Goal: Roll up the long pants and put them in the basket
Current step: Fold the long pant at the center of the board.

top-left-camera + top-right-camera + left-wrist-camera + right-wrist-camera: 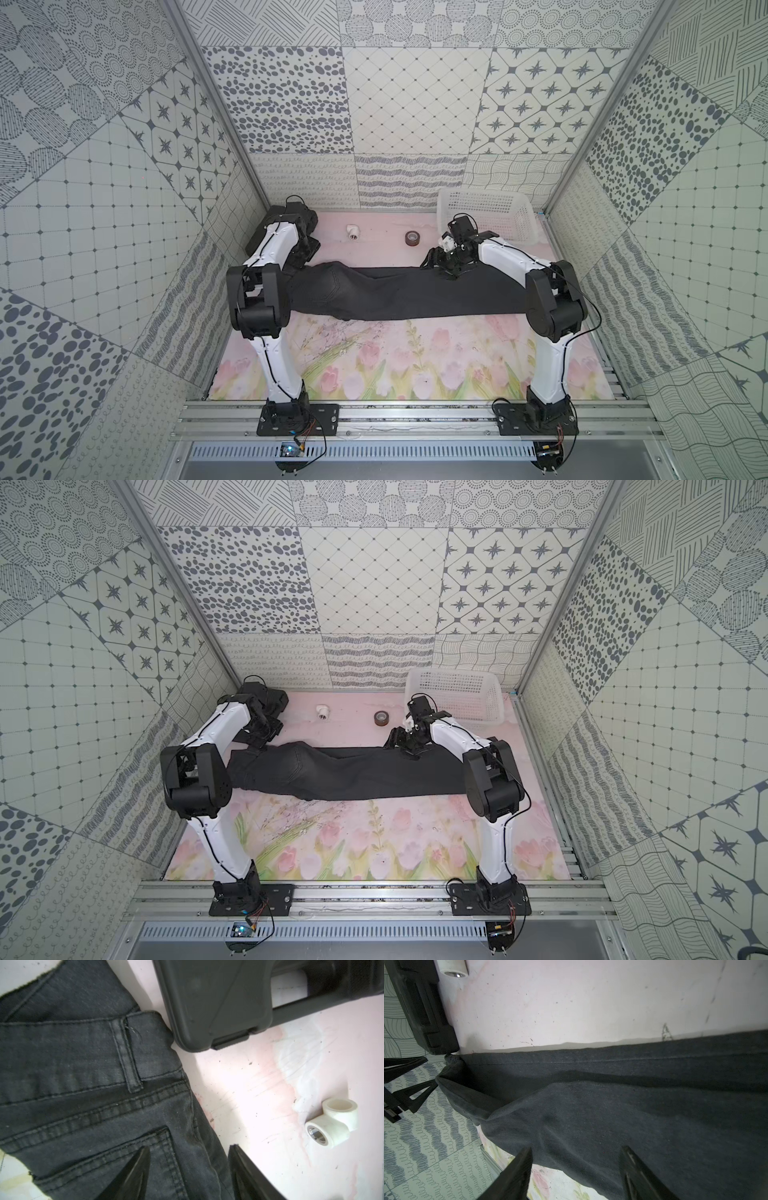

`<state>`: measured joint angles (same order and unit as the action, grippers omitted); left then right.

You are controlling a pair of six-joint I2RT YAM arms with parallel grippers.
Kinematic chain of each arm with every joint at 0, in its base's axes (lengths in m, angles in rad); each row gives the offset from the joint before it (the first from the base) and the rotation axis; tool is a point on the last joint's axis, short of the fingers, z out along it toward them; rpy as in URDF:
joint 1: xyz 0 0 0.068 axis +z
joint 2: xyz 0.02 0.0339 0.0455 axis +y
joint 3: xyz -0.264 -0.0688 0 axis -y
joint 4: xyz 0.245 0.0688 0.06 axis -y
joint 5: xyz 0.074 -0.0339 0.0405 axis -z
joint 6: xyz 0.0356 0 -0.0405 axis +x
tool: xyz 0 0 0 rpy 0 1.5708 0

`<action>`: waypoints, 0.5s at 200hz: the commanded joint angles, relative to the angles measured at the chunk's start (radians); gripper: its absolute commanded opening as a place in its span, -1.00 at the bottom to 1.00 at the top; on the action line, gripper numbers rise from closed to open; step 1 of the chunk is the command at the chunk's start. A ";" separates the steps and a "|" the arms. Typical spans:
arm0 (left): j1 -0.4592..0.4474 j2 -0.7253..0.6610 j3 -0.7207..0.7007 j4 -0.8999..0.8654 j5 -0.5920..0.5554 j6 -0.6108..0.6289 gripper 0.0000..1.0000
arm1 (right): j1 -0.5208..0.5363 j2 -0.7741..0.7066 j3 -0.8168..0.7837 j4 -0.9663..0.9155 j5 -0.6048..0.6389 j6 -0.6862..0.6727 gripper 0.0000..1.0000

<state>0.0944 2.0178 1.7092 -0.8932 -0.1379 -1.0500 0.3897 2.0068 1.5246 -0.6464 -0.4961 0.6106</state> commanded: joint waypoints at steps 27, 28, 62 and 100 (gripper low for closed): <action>-0.056 0.038 0.007 -0.134 -0.136 -0.265 0.22 | 0.005 0.006 0.025 0.015 -0.028 -0.026 0.34; -0.057 0.037 0.004 -0.131 -0.136 -0.269 0.22 | 0.005 0.006 0.025 0.016 -0.028 -0.026 0.34; -0.060 0.028 -0.041 -0.139 -0.178 -0.417 0.19 | 0.005 0.006 0.025 0.008 -0.039 -0.034 0.34; -0.066 0.051 -0.072 -0.105 -0.151 -0.546 0.14 | 0.005 0.016 0.028 0.004 -0.054 -0.042 0.35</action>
<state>0.0357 2.0537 1.6585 -0.9611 -0.2466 -1.3624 0.3897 2.0068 1.5249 -0.6479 -0.5289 0.5903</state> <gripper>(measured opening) 0.573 0.673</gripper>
